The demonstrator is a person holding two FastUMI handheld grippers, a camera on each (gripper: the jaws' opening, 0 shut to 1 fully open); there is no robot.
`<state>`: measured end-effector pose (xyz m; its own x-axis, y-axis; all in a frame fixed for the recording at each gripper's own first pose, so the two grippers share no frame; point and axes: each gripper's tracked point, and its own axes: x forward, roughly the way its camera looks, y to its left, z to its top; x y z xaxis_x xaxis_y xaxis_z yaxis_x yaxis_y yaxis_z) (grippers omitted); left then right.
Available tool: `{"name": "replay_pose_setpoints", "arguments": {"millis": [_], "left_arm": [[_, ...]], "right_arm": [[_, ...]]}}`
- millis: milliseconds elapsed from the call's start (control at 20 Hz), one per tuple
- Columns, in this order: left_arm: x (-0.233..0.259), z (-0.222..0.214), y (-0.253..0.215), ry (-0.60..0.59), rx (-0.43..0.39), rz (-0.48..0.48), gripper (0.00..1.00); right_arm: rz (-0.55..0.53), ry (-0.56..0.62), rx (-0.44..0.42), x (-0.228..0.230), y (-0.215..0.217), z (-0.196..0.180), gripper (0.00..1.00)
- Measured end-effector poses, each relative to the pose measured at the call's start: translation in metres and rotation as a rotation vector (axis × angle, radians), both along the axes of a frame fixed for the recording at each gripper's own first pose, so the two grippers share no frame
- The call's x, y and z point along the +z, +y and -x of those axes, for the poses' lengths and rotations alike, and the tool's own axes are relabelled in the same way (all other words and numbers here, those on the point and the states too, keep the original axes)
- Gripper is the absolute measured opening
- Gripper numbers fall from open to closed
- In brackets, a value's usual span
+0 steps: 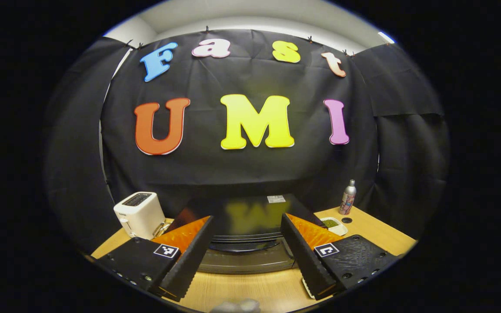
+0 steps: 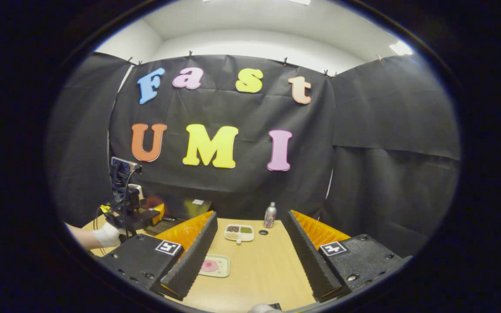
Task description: Open the electric oven with the left hand, put the food in, and close the electric oven.
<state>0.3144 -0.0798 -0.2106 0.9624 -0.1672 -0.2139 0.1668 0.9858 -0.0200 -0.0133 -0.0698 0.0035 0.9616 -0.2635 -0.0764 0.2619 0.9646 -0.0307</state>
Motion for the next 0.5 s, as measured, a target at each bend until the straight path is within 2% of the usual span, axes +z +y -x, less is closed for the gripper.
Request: {"name": "replay_pose_setpoints", "arguments": {"millis": [400, 450, 500], "left_arm": [[-0.065, -0.035, 0.001, 0.120, 0.024, -0.011, 0.97], [-0.061, -0.039, 0.003, 0.081, 0.022, -0.030, 0.97], [-0.063, -0.039, 0.000, 0.095, 0.016, -0.036, 0.98]], "right_arm": [[0.001, 0.043, -0.021, -0.012, -0.007, 0.004, 1.00], [0.004, 0.040, -0.023, -0.011, -0.008, 0.006, 1.00], [0.006, 0.042, -0.027, -0.011, -0.009, 0.009, 1.00]]}}
